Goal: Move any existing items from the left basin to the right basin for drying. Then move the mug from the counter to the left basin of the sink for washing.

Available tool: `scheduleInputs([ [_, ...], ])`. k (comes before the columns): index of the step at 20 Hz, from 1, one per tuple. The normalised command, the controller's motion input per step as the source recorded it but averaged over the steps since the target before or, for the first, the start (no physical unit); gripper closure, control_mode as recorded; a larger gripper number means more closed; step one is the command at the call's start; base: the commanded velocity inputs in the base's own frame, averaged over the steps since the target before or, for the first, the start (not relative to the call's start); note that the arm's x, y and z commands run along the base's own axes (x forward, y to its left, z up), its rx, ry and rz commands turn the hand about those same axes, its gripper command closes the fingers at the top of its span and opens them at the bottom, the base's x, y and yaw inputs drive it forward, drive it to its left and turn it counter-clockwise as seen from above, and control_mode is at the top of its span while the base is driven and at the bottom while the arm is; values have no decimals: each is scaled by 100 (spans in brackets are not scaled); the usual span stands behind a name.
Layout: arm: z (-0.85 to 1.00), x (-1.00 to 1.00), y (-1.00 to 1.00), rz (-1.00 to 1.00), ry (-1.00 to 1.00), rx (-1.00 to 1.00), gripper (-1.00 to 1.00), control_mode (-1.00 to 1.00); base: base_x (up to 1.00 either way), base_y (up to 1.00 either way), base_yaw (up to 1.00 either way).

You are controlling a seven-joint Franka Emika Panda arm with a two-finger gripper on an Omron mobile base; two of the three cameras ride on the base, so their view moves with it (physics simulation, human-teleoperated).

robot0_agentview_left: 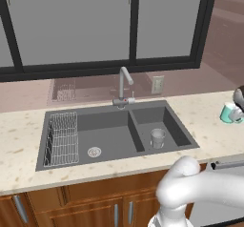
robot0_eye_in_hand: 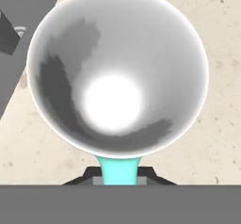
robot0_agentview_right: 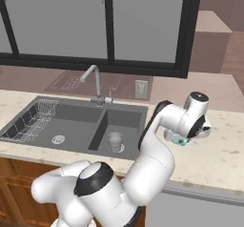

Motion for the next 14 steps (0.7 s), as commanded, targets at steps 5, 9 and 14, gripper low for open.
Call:
scheduleInputs([
  [5, 37, -1, 57, 2, 0, -4, 100, -100, 0, 0, 0],
  [9, 33, -1, 60, 2, 0, -4, 100, -100, 0, 0, 0],
  [14, 28, 0, 64, 1, 0, -5, 100, -100, 0, 0, 0],
])
